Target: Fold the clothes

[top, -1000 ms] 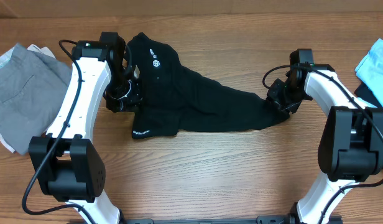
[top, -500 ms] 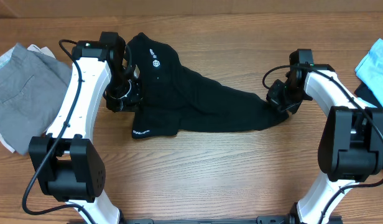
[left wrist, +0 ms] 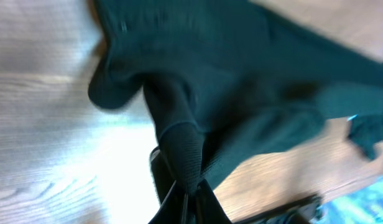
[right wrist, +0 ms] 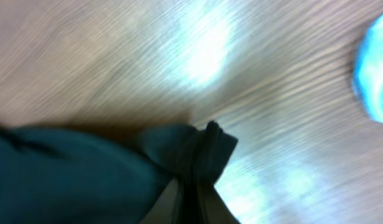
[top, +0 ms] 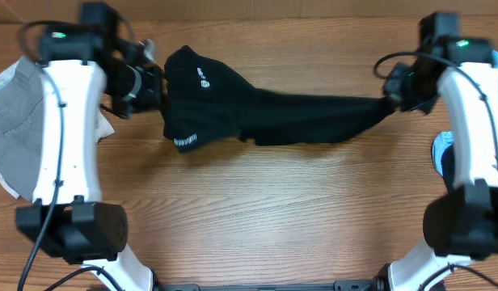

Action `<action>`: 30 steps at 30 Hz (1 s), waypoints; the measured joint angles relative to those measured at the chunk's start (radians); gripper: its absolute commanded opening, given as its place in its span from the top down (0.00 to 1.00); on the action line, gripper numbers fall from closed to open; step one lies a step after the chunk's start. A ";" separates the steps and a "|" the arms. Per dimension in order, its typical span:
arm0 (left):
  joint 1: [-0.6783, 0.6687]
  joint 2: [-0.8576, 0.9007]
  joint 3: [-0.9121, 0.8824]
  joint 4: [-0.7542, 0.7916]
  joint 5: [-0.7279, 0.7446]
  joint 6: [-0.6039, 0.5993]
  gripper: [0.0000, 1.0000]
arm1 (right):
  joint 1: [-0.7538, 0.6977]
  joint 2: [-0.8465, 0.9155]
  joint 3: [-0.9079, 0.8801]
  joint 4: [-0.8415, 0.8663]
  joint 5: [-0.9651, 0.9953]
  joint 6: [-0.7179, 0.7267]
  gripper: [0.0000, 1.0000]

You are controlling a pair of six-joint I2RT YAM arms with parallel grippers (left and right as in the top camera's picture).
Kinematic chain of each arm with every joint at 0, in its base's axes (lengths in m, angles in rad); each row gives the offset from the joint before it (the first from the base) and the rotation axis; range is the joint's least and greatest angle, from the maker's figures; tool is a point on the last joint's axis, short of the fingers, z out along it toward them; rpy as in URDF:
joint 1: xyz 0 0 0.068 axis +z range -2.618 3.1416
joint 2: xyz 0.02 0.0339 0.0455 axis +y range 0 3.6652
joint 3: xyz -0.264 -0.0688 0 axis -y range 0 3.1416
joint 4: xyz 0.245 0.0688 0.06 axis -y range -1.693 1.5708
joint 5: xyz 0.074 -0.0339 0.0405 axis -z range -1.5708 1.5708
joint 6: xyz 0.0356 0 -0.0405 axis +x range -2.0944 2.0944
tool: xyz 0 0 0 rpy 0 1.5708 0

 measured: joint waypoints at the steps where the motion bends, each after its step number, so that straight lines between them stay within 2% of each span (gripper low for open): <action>1: 0.036 0.000 0.047 -0.013 0.039 0.001 0.96 | -0.005 -0.026 0.059 -0.026 0.013 -0.008 0.91; 8: 0.169 0.000 0.190 -0.024 0.331 0.019 0.96 | -0.056 -0.116 0.264 -0.119 0.024 -0.023 0.91; 16: 0.193 -0.029 0.277 -0.032 0.650 0.127 0.96 | -0.095 -0.235 0.395 -0.168 0.026 -0.072 0.91; 21: 0.193 -0.144 0.280 -0.002 0.687 0.164 0.96 | -0.095 -0.306 0.437 -0.161 0.030 -0.085 0.91; 24: 0.195 -0.276 0.296 0.027 0.686 0.175 0.96 | -0.095 -0.340 0.459 -0.147 0.032 -0.089 0.87; 30: 0.194 -0.386 0.312 0.049 0.585 0.171 0.96 | -0.095 -0.383 0.473 -0.097 0.032 -0.094 0.87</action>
